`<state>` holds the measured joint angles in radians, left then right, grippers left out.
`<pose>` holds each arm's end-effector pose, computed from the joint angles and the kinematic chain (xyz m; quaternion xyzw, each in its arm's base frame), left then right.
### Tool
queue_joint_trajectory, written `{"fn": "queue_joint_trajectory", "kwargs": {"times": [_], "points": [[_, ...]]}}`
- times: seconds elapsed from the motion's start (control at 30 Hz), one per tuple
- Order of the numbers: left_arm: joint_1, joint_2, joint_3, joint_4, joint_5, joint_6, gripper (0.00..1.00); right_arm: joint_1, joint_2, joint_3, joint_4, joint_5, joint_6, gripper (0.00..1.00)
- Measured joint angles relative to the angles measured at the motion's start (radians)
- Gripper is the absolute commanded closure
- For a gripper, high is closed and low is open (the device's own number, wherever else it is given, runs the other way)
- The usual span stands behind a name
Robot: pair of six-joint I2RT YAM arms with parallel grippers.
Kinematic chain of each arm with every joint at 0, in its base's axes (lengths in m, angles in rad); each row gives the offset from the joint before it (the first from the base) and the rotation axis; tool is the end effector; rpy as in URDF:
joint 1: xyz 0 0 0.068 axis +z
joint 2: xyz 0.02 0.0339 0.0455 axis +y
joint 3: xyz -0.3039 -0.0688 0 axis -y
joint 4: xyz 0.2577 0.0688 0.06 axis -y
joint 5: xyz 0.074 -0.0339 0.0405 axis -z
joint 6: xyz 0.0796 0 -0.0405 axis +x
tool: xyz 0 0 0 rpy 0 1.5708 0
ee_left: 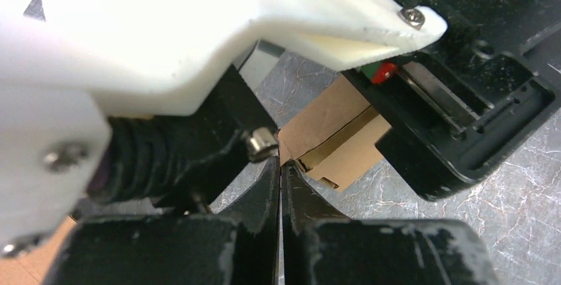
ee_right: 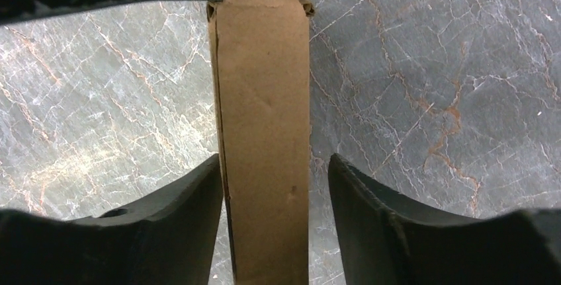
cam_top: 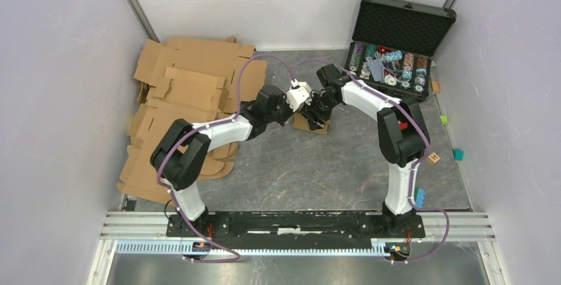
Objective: Fold the paper box
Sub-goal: Close the paper box at the center of the board.
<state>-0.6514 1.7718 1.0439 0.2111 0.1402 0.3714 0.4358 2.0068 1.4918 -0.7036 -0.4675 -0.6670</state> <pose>0.3478 -0.2792 0.2091 0.4527 0.7346 -0.1300 0.4883 0.3948 0.2234 0.1781 -0.5363 0.7946 0.2069 0.1956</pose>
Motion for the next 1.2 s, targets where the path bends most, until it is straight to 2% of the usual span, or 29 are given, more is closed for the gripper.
{"fn": "queue_joint_trajectory", "kwargs": {"times": [0.07, 0.1, 0.33, 0.47, 0.57, 0.7, 0.87, 1.2], "points": [[-0.003, -0.004, -0.003, 0.002, -0.001, 0.005, 0.98, 0.000, -0.011, -0.011, 0.006, 0.003, 0.001, 0.14], [-0.005, -0.006, -0.005, 0.003, -0.001, 0.012, 0.98, -0.002, -0.017, -0.017, 0.010, 0.002, 0.002, 0.12], [-0.008, -0.019, -0.054, 0.035, -0.005, 0.076, 0.98, -0.013, -0.064, -0.051, 0.015, -0.027, -0.004, 0.15], [-0.012, -0.021, -0.079, 0.051, -0.021, 0.126, 0.98, -0.021, -0.095, -0.061, 0.019, -0.042, -0.010, 0.22], [-0.019, -0.021, -0.082, 0.054, -0.036, 0.149, 0.98, -0.025, -0.108, -0.065, 0.022, -0.057, -0.014, 0.33], [-0.026, -0.021, -0.082, 0.055, -0.046, 0.169, 0.98, -0.026, -0.108, -0.065, 0.013, -0.074, -0.020, 0.37], [-0.033, -0.021, -0.082, 0.055, -0.063, 0.177, 0.98, -0.026, -0.108, -0.065, 0.002, -0.078, -0.029, 0.57], [-0.037, -0.034, -0.084, 0.050, -0.090, 0.151, 0.98, -0.023, -0.108, -0.063, -0.002, -0.085, -0.038, 0.61]]}}
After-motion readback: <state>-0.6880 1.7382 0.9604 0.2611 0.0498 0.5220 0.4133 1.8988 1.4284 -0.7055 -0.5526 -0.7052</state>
